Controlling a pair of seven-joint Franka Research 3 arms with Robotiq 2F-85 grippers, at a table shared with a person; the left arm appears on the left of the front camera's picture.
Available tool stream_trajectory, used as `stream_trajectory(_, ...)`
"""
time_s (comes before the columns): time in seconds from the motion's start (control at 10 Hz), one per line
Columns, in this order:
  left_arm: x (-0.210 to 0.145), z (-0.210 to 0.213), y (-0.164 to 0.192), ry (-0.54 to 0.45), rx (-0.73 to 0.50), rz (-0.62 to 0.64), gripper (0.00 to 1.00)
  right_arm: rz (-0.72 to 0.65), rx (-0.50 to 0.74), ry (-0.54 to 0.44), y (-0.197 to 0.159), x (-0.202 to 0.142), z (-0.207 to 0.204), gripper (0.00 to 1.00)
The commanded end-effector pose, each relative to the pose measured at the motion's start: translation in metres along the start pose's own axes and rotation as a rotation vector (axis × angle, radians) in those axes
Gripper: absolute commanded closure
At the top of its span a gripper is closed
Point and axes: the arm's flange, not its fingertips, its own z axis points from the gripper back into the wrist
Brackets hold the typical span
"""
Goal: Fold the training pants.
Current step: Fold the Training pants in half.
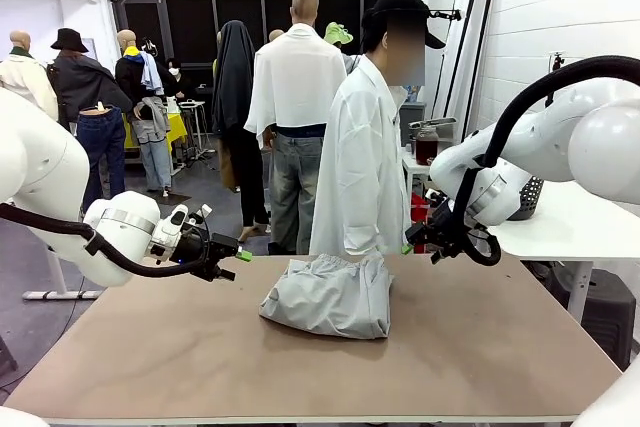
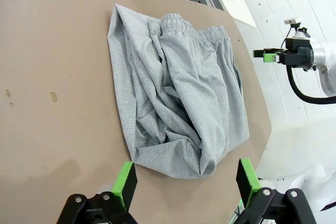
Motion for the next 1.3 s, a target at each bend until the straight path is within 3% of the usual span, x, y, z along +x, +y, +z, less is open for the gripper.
stream_trajectory(0.0, 0.0005, 0.0015, -0.0009, -0.003, 0.002, -0.001, 0.00, -0.003, 0.000, 0.003, -0.0051, 0.0020, -0.0045, 0.00)
stream_trajectory(1.2, 0.0005, 0.0015, -0.0009, -0.003, 0.002, -0.001, 0.00, -0.003, 0.000, 0.003, -0.0051, 0.0020, -0.0045, 0.00)
